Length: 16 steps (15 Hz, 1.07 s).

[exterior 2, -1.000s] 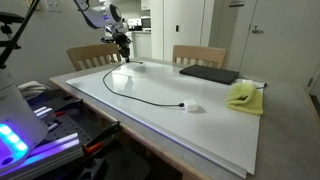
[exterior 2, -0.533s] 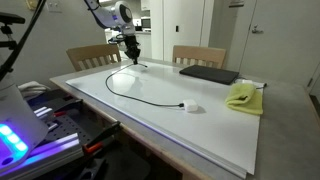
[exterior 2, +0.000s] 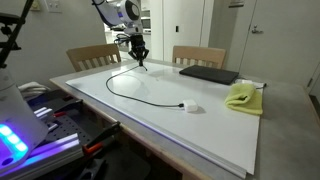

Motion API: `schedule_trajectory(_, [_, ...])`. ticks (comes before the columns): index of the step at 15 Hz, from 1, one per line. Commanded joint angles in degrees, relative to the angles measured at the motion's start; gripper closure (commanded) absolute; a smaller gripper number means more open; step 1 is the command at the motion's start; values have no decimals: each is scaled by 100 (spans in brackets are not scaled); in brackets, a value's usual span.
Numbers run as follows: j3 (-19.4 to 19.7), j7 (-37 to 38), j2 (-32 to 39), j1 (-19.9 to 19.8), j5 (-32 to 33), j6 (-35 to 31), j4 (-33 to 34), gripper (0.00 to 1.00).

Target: Put the cable in a circle

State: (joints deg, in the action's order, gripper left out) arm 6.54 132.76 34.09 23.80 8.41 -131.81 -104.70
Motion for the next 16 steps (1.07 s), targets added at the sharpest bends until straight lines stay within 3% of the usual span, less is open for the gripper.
schedule_trajectory(1, [-8,846,-658,-282,-65,-526,-1088,99])
schedule_trajectory(2, [-14,1112,-756,-342,-83,-664,-1295,99])
schedule_trajectory(3, [-134,834,-357,-364,107,-284,-647,96])
schedule_trajectory(9, [-139,1153,-594,-454,98,-490,-1071,99])
schedule_trajectory(12, [82,2141,-558,-354,150,-335,-1040,99])
schedule_trajectory(13, [1150,1697,-519,489,-673,-393,-1043,99])
schedule_trajectory(14, [1284,1739,-506,529,-895,-429,-1095,99])
schedule_trajectory(16, [2104,1645,-390,1055,-1634,-500,-1198,99])
